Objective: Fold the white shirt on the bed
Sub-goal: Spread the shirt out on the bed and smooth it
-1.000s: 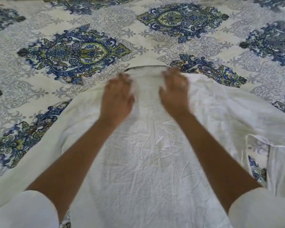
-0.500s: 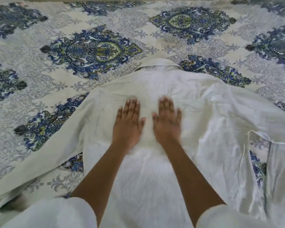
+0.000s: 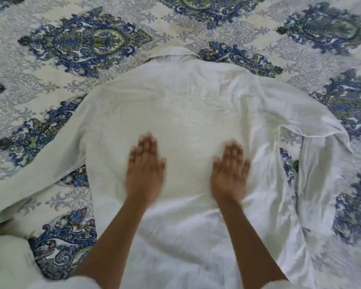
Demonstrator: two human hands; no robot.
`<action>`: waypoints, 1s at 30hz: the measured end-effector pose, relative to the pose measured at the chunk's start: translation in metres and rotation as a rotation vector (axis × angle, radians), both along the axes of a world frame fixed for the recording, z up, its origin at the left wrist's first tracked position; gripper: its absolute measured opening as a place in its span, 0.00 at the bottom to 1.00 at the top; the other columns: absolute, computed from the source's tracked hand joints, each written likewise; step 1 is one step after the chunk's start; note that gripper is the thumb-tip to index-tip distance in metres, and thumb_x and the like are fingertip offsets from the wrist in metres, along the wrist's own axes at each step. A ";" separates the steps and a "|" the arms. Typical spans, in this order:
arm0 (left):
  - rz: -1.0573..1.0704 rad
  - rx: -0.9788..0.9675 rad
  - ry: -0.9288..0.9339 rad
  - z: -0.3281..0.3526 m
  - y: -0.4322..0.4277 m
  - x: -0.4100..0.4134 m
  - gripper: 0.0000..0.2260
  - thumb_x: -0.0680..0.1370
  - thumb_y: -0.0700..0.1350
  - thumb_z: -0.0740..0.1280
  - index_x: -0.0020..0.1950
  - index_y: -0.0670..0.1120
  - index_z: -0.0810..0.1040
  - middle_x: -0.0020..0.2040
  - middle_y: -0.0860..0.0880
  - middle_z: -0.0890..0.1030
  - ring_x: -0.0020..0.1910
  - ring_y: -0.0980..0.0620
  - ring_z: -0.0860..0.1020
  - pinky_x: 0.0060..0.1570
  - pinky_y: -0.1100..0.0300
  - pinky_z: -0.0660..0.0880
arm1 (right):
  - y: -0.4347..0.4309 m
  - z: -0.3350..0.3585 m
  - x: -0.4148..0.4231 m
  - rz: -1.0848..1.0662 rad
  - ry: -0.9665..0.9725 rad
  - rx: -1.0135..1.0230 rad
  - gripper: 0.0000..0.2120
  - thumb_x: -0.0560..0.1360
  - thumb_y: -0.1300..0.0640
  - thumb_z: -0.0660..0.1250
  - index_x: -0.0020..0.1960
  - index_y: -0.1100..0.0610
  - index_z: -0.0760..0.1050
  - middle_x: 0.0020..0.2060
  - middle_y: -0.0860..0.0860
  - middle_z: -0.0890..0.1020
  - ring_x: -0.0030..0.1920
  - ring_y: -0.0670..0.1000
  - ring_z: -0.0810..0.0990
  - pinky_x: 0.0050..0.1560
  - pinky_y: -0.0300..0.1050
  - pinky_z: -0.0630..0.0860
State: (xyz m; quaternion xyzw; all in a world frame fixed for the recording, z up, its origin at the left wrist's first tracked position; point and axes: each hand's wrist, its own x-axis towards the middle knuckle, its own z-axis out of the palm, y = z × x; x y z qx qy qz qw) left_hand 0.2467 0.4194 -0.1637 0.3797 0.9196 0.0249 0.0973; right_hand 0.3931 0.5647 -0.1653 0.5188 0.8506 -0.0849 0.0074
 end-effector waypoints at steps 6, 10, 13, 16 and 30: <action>0.080 0.070 0.004 0.013 -0.004 0.039 0.28 0.79 0.51 0.49 0.72 0.33 0.59 0.72 0.33 0.63 0.71 0.37 0.63 0.69 0.46 0.58 | -0.018 0.015 0.034 -0.208 0.084 -0.054 0.28 0.77 0.50 0.49 0.71 0.66 0.61 0.70 0.62 0.68 0.71 0.60 0.66 0.69 0.58 0.56; -0.083 0.071 -0.003 0.008 0.022 0.074 0.26 0.80 0.51 0.51 0.74 0.37 0.59 0.75 0.39 0.60 0.74 0.44 0.60 0.72 0.49 0.53 | -0.039 0.006 0.009 0.094 0.116 -0.059 0.26 0.79 0.51 0.50 0.73 0.62 0.59 0.73 0.57 0.63 0.74 0.55 0.60 0.73 0.55 0.56; 0.006 -0.007 0.015 0.005 -0.028 0.083 0.28 0.80 0.52 0.48 0.75 0.37 0.54 0.76 0.40 0.55 0.76 0.45 0.53 0.74 0.51 0.48 | -0.045 0.002 0.079 0.020 0.030 -0.066 0.27 0.80 0.47 0.46 0.75 0.59 0.49 0.75 0.54 0.54 0.76 0.51 0.51 0.75 0.51 0.47; 0.207 -0.025 -0.004 0.014 -0.077 0.092 0.30 0.80 0.54 0.44 0.75 0.36 0.51 0.76 0.38 0.53 0.76 0.43 0.51 0.73 0.51 0.45 | -0.053 0.010 0.143 -0.161 0.029 -0.027 0.29 0.80 0.47 0.46 0.75 0.62 0.51 0.74 0.59 0.60 0.75 0.56 0.57 0.74 0.54 0.51; 0.149 -0.033 -0.010 0.018 -0.136 0.157 0.29 0.80 0.53 0.47 0.75 0.36 0.53 0.75 0.38 0.56 0.75 0.42 0.56 0.73 0.49 0.51 | -0.110 0.013 0.186 -0.069 -0.006 -0.025 0.27 0.79 0.50 0.50 0.72 0.65 0.60 0.72 0.60 0.64 0.73 0.59 0.63 0.71 0.58 0.60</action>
